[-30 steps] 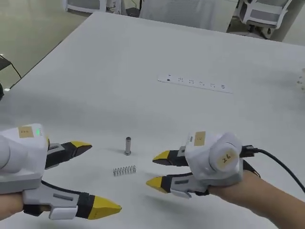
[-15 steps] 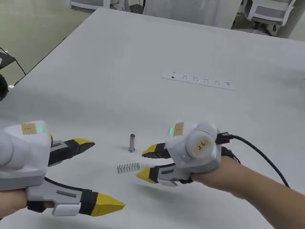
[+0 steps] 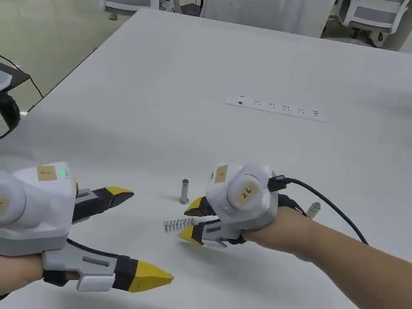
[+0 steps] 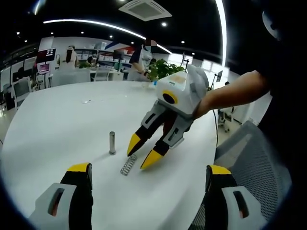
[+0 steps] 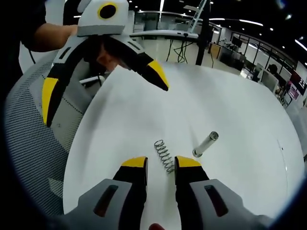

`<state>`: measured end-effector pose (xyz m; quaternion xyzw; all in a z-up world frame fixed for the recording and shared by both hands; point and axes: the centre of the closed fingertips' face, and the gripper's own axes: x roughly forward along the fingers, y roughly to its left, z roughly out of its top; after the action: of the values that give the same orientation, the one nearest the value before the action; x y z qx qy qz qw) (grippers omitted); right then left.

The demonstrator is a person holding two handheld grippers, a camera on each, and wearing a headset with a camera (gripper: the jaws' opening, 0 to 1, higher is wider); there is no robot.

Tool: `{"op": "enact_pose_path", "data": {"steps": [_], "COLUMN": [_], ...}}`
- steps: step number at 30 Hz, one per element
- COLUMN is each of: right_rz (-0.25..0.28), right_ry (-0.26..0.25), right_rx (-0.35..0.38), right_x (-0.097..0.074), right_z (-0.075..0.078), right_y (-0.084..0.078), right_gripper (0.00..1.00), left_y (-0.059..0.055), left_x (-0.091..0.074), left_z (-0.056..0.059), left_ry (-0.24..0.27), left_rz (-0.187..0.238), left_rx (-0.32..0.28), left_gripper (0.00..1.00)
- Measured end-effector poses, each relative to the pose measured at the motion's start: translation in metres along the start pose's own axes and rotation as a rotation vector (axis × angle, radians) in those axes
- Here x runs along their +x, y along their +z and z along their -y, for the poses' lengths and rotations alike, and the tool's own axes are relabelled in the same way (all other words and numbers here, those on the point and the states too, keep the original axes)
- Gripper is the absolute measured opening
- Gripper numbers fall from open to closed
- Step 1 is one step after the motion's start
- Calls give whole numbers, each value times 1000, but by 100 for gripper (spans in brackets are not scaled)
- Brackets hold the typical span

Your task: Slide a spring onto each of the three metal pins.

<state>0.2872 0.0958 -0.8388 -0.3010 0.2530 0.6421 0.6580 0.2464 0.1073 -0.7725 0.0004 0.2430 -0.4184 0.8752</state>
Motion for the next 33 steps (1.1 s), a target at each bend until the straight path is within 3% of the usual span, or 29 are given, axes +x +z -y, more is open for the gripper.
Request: {"op": "enact_pose_path", "data": {"steps": [11,25,33], "right_rz": [-44,-40,-14], "right_ry": [7,-3,-14], "right_rx": [-10,-33,-51], "right_x": [5,7,-11], "right_z": [-1,-2,-1], "right_y": [-12,-14,-8], "right_gripper": [19,9,8], "left_y": [-2,-2,0], "left_x": [-1,0,3], "left_z": [1,2,6], "left_ry": [1,-5,-14], "left_rz": [-1,-6,-11], "left_rx": [-8,-3,6], "left_gripper": [95,95,95]}}
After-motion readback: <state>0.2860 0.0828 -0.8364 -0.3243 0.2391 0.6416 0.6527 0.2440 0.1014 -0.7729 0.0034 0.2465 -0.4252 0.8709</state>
